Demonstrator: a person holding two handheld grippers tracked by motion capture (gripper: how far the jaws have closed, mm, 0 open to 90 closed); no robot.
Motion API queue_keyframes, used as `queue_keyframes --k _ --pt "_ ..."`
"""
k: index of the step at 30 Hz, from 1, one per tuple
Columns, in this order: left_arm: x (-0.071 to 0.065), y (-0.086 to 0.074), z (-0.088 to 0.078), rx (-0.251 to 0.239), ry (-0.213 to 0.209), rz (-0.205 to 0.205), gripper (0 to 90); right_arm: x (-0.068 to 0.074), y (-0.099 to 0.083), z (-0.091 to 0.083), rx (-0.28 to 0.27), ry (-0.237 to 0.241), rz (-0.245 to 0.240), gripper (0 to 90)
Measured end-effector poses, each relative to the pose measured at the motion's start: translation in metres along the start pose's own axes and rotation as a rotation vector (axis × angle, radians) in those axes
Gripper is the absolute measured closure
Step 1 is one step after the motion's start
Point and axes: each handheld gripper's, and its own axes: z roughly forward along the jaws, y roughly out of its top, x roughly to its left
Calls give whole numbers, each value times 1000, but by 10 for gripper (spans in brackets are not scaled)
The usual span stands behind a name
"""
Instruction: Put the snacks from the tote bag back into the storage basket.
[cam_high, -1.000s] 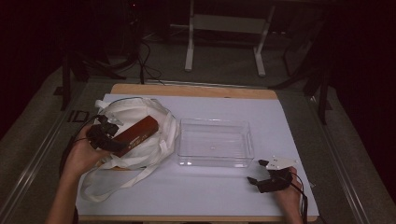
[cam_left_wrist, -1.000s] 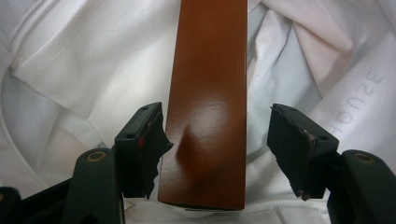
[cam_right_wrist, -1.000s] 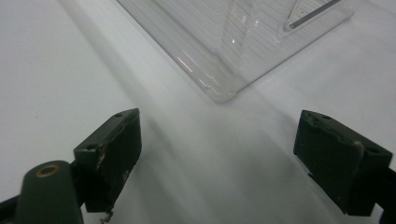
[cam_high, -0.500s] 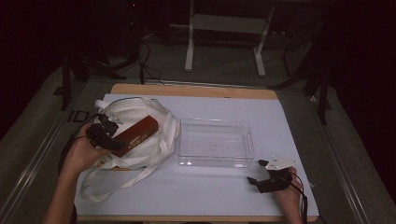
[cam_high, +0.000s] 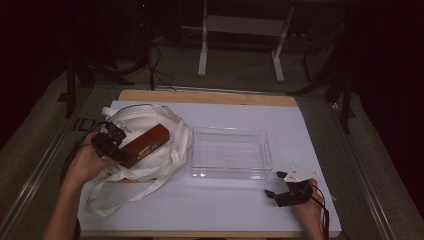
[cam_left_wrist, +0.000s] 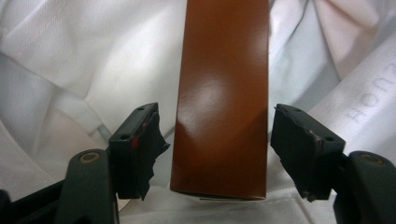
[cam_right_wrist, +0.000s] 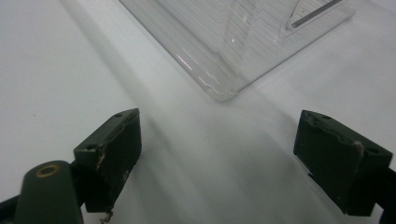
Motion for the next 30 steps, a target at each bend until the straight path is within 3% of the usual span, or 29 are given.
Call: queue_keyframes --k 9,16,30 --pt "4 2 5 47 -41 -17 274 0 0 0 1 0 0 152" --pt "6 3 9 55 -61 -27 240 0 0 0 2 -1 -3 152" --pt "9 6 16 115 -87 -1 316 1 0 1 6 -6 -4 152"
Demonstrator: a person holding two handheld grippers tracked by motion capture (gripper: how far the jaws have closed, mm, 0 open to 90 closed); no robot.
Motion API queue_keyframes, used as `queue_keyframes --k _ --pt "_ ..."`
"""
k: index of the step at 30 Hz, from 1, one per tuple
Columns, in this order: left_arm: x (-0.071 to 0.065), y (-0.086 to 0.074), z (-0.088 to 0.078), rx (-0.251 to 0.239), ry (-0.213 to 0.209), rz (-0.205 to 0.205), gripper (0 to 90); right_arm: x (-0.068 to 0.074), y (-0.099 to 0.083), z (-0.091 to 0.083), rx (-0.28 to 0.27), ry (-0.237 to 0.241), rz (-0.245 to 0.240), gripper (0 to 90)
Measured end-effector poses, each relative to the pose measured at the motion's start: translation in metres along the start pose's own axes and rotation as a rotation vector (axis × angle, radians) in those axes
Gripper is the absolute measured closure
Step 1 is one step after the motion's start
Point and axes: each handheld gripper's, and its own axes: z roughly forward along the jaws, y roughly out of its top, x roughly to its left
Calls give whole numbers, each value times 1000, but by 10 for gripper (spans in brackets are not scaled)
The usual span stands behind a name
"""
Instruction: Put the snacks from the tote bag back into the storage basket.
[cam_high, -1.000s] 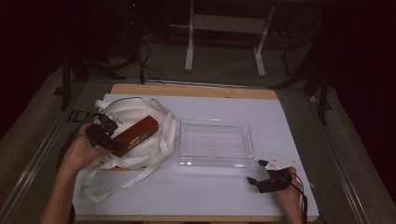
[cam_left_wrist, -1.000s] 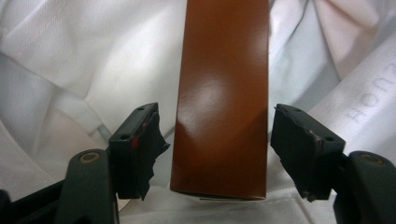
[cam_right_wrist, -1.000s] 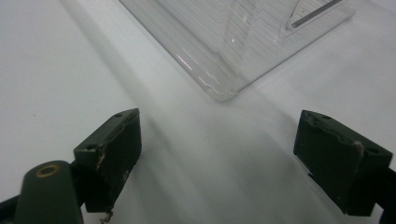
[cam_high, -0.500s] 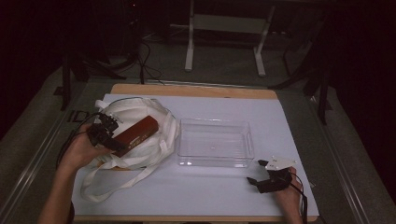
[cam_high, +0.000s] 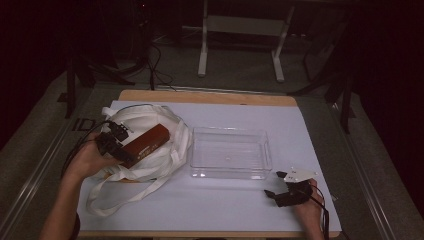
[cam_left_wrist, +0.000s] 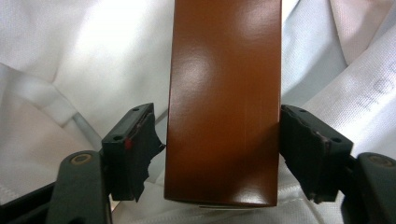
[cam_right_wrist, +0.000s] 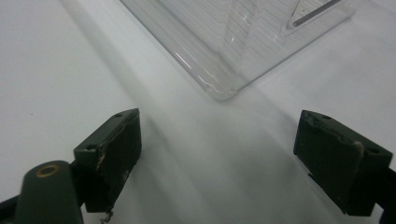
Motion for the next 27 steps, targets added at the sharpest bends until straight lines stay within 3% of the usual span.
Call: queue_keyframes --k 11,27 --pt "3 2 3 59 -26 4 354 0 0 0 2 -1 -1 152" --pt "4 8 14 137 -32 13 353 0 0 0 2 -3 -3 152"
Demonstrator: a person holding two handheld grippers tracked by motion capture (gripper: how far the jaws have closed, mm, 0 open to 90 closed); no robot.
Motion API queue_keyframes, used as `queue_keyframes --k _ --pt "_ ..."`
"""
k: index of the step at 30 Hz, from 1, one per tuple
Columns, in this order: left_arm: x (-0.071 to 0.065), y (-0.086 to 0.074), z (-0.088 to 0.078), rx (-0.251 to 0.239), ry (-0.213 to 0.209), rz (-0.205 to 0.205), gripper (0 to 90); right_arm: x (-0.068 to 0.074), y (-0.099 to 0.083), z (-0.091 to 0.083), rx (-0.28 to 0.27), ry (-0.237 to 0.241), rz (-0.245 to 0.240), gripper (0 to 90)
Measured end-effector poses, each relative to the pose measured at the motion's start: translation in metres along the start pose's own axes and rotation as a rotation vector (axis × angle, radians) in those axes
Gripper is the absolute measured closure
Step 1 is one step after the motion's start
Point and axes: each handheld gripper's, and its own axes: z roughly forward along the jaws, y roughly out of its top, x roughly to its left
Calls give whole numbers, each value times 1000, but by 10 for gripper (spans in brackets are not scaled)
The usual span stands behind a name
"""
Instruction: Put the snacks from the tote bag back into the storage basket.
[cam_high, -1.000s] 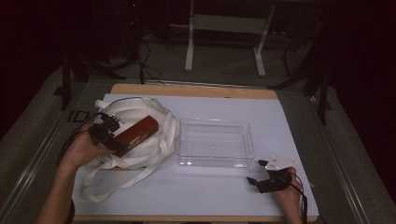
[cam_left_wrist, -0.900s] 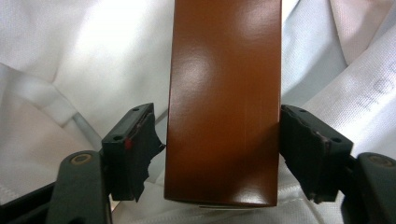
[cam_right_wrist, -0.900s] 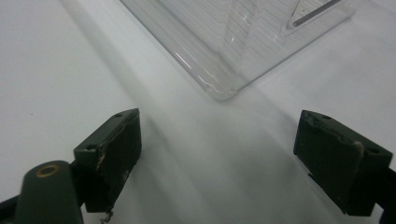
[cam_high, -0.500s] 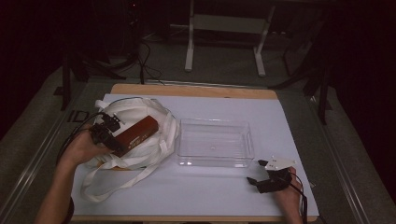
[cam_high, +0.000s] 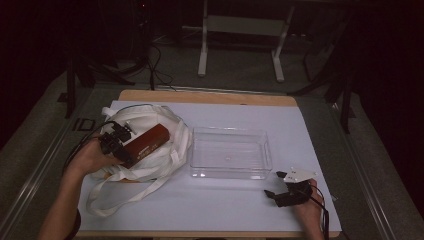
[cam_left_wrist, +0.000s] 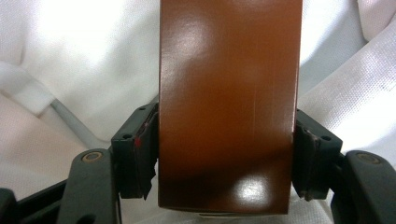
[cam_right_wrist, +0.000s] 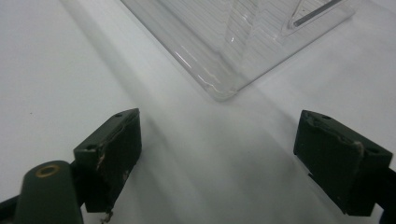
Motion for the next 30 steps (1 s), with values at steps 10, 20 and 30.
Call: queue_keyframes --k 10,20,30 --pt "-1 2 6 21 0 0 357 0 0 0 0 0 0 152" --pt "-2 4 10 50 1 29 371 0 0 0 0 0 -1 152" --pt "-6 8 12 63 7 51 374 0 0 0 1 1 1 152"
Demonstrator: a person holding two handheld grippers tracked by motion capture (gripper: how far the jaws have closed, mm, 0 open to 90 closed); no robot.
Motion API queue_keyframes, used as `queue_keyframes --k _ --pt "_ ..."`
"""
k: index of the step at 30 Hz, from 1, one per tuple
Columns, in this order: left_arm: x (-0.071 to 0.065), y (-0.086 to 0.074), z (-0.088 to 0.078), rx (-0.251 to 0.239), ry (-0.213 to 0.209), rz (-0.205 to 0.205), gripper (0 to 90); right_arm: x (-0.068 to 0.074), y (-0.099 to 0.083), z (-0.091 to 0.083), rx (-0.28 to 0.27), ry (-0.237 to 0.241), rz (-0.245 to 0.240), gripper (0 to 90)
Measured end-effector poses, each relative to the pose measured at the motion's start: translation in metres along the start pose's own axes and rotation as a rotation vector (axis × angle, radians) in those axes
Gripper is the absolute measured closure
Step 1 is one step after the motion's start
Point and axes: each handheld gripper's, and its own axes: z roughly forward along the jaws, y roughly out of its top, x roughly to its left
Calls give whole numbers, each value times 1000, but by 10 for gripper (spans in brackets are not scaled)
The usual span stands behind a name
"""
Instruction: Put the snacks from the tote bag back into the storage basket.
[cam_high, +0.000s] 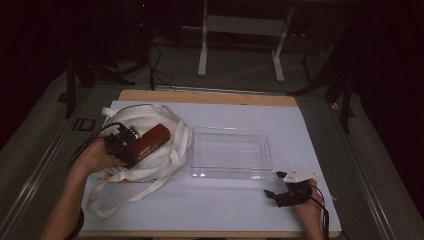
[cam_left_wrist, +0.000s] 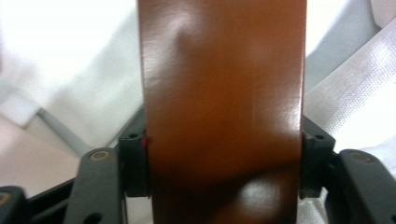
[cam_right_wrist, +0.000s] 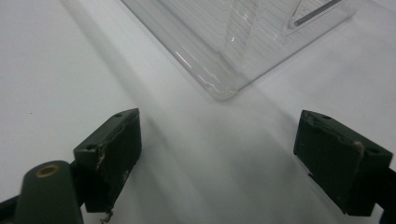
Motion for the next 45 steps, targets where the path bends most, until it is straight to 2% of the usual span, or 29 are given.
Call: queue_keyframes --k 4,9,14,19,30,32,45 --pt "1 2 3 11 -6 -7 368 0 0 0 1 0 0 152" --pt "2 8 8 56 2 -4 362 0 0 0 1 1 0 152" --pt "0 13 10 69 10 -4 378 0 0 0 2 1 0 152" --pt "2 10 7 60 -8 -10 394 0 0 0 1 3 0 152" --pt "3 5 3 31 -12 -8 389 0 0 0 1 2 0 152" --pt "3 4 2 25 -19 -17 392 0 0 0 0 2 -1 151" --pt "3 7 10 63 -23 -14 403 0 0 0 2 2 -2 152"
